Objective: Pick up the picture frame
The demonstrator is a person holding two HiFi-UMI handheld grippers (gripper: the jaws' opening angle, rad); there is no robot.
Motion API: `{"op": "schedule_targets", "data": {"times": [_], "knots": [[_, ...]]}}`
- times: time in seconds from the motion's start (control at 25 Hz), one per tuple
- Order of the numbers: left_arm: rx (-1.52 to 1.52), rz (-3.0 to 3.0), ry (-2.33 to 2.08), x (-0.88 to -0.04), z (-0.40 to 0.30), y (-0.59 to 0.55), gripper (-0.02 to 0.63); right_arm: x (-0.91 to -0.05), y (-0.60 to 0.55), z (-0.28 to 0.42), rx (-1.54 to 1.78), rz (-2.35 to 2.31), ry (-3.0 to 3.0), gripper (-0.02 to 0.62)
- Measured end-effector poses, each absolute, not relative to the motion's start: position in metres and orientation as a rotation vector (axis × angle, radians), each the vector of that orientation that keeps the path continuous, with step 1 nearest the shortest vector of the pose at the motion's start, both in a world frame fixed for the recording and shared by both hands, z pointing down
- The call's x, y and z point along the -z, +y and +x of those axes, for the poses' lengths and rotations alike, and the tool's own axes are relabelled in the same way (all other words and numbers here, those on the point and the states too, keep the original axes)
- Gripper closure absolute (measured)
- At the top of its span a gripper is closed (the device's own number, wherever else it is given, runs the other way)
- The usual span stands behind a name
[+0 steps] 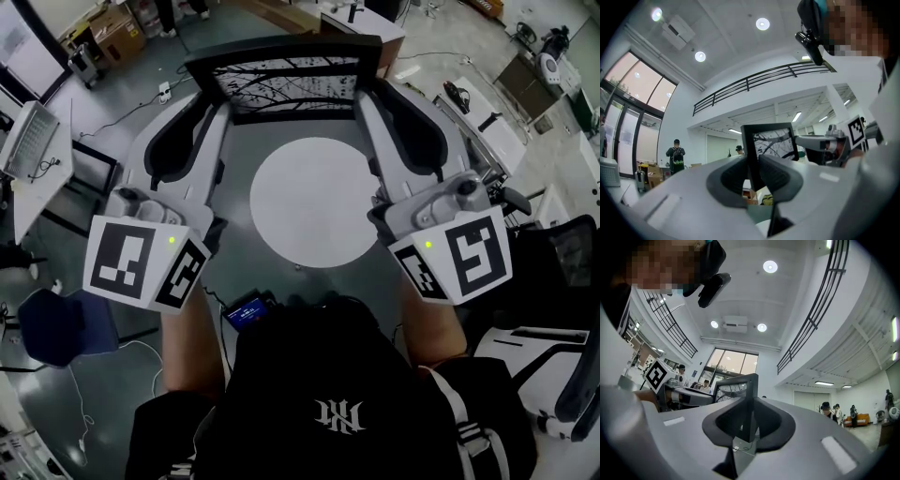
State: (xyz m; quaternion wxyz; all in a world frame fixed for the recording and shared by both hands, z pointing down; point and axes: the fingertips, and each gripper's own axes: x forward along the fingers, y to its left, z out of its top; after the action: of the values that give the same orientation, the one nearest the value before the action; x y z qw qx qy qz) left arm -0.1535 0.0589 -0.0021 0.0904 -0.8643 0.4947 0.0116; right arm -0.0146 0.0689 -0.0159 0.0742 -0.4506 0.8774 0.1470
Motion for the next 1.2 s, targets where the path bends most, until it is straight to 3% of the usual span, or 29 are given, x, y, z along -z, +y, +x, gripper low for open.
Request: {"op": "schedule_targets", "data": {"times": [0.64,1.2], "knots": [[0.004,-2.657,1.397,-0.013,-0.144,0.045,0.532,0.002,0.063,-0.006,-0.388,-1.456,2.641,0.548],[0.180,-2.803,1.595,-0.142,-0.095,-0.056,0.532,-0.122,-0.051,0.044,-0.065,-1.412,2.803,0.554]]}}
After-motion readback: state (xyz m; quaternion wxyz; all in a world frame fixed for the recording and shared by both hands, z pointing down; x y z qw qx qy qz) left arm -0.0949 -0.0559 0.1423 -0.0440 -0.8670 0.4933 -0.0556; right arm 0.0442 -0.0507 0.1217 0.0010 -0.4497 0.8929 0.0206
